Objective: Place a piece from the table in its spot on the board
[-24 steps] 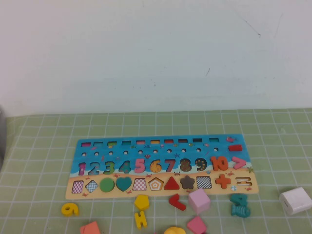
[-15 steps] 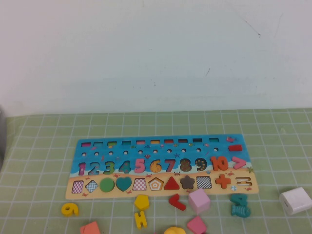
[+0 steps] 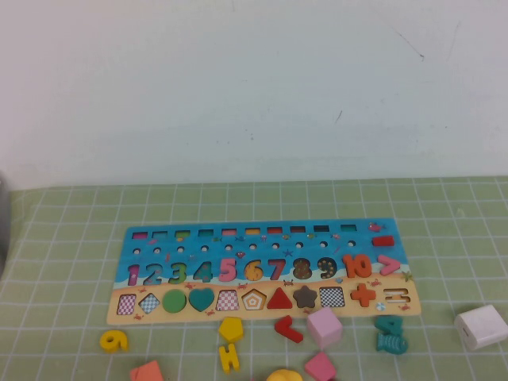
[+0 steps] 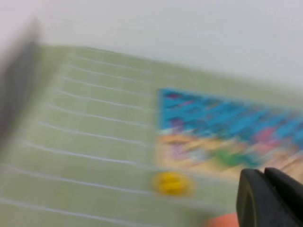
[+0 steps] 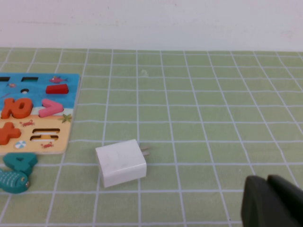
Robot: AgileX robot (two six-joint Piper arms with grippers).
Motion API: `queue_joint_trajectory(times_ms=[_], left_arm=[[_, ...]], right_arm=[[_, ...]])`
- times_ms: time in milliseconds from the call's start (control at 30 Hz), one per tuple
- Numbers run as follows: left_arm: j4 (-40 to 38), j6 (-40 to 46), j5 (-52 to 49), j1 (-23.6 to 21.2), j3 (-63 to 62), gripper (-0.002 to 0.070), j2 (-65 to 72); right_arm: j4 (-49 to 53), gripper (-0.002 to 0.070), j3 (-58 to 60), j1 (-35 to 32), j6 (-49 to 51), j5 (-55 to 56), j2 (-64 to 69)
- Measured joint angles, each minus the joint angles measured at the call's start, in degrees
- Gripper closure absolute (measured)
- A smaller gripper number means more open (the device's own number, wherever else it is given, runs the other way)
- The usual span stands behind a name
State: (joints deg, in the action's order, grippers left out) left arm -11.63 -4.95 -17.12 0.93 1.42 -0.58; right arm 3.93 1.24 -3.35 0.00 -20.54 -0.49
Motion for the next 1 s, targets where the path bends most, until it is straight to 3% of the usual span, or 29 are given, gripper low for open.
queue_joint_trajectory(times_ms=[200, 433, 633, 767, 1000], left_arm=[[-32.32, -13.47, 6.11, 0.00, 0.10, 0.0676, 0.00], [-43.38, -14.53, 13.90, 0.00, 0.10, 0.0676, 0.00], [-41.64, -9.06, 15.76, 0.00, -1.38, 0.0676, 0.00], [-35.57, -0.51, 4.72, 0.00, -10.44, 0.0676, 2.89], [-24.59, 16.38, -18.25, 0.00, -29.16, 0.0676, 23.43]], right_arm=[[0.00, 0.0678, 0.00, 0.00, 0.00, 0.00, 0.00], [0.00, 0.0678, 0.00, 0.00, 0.00, 0.00, 0.00], [0.00, 0.0678, 0.00, 0.00, 0.00, 0.00, 0.00], [0.00, 0.0678, 0.00, 0.00, 0.00, 0.00, 0.00], [0.00, 0.0678, 0.00, 0.00, 0.00, 0.00, 0.00]])
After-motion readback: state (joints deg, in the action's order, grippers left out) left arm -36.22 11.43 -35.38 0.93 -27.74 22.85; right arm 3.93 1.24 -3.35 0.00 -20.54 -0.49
